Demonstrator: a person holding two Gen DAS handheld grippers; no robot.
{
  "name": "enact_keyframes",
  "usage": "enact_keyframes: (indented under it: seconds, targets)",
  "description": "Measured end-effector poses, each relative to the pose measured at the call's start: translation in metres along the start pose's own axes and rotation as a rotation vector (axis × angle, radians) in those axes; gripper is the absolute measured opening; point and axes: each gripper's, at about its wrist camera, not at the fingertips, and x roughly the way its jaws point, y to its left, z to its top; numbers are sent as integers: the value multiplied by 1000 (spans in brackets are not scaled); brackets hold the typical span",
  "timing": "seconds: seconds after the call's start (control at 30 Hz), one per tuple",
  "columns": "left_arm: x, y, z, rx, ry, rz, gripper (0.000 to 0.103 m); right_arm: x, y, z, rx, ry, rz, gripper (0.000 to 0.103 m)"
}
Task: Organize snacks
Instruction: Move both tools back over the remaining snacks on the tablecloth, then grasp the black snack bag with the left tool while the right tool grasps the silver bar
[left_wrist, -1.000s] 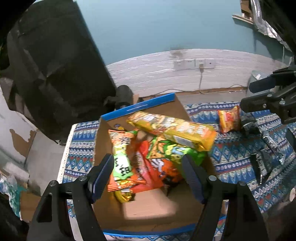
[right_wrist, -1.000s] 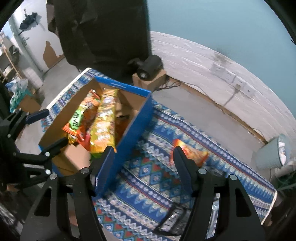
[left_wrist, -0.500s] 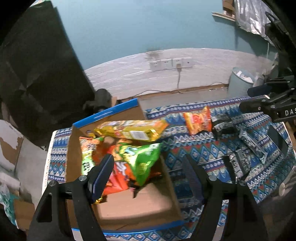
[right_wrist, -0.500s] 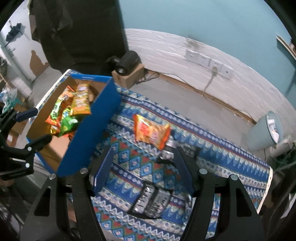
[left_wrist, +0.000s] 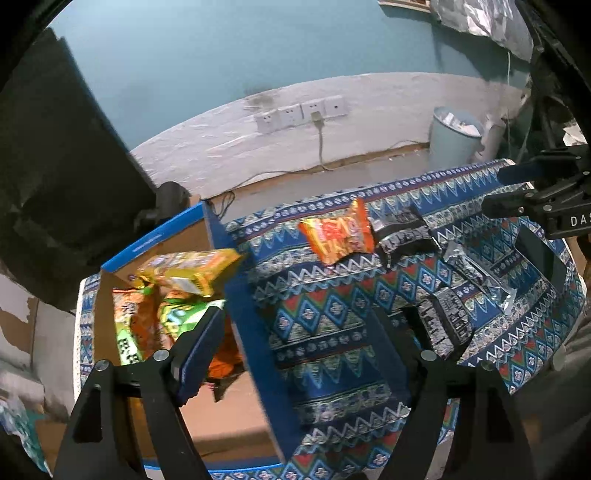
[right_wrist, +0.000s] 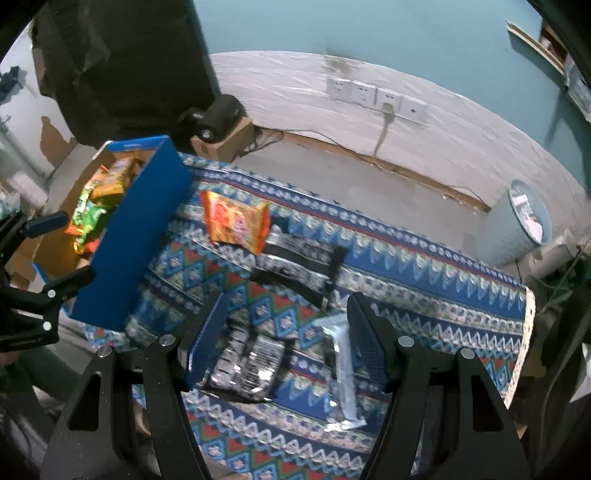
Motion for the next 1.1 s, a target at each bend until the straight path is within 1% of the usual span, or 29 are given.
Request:
enact_keyframes:
  seconds: [0.2, 0.3, 0.5, 0.7, 0.73, 0.77, 0.87, 0.97, 1.1]
  targets:
    - [24, -27, 2, 20, 64, -23, 80, 17, -28, -16, 34, 44, -17, 68]
    - [37, -40, 2, 24, 99, -36, 80, 31, -40, -24, 41, 70, -28, 68]
    - [60, -63, 0, 50, 144, -44, 80, 64, -56, -38, 46, 127, -39, 68]
    - [82, -75, -2, 47, 196, -68, 81, 100, -61, -57, 40, 198, -27, 68]
    - [86, -77, -2, 41, 204, -73, 81, 104, -61, -58, 49, 177, 7, 68]
    - [88, -78, -2, 38, 208, -77, 81, 111, -59, -61, 44, 191, 15, 68]
    - [97, -82, -5, 27, 221, -85, 81, 124, -56, -68, 19, 218, 12, 68]
    - [106, -88, -9, 39, 240, -90, 81, 135, -56, -75, 14, 237, 16, 68]
    - [114, -94, -9, 43, 249, -100, 81, 145, -56, -80, 4, 246, 1, 68]
